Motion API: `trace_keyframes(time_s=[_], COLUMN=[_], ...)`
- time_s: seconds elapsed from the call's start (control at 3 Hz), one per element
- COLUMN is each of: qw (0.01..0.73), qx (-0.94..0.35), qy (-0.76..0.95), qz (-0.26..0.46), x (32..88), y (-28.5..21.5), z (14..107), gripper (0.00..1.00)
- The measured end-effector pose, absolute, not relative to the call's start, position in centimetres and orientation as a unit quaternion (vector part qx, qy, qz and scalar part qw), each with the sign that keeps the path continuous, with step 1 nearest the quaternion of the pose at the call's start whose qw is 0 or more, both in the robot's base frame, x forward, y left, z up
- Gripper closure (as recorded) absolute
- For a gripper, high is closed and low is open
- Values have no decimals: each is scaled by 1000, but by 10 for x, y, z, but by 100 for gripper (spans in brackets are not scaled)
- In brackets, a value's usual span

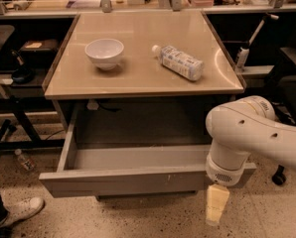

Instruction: Open top drawer

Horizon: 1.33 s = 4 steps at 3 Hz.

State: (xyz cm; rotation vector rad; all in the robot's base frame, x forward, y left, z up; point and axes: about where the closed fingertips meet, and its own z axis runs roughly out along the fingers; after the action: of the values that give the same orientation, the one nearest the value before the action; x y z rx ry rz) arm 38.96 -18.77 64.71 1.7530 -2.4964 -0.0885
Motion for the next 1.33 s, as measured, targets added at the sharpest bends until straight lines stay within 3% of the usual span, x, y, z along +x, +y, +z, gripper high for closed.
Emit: trace_keyframes(time_s=[0.33, 1.33], qw=[44, 89], qx=[579, 555], qy=[-814, -827], qz=[-25, -17], x=[399, 349], y=[-185, -217], z=[649, 657], gripper=[0, 0])
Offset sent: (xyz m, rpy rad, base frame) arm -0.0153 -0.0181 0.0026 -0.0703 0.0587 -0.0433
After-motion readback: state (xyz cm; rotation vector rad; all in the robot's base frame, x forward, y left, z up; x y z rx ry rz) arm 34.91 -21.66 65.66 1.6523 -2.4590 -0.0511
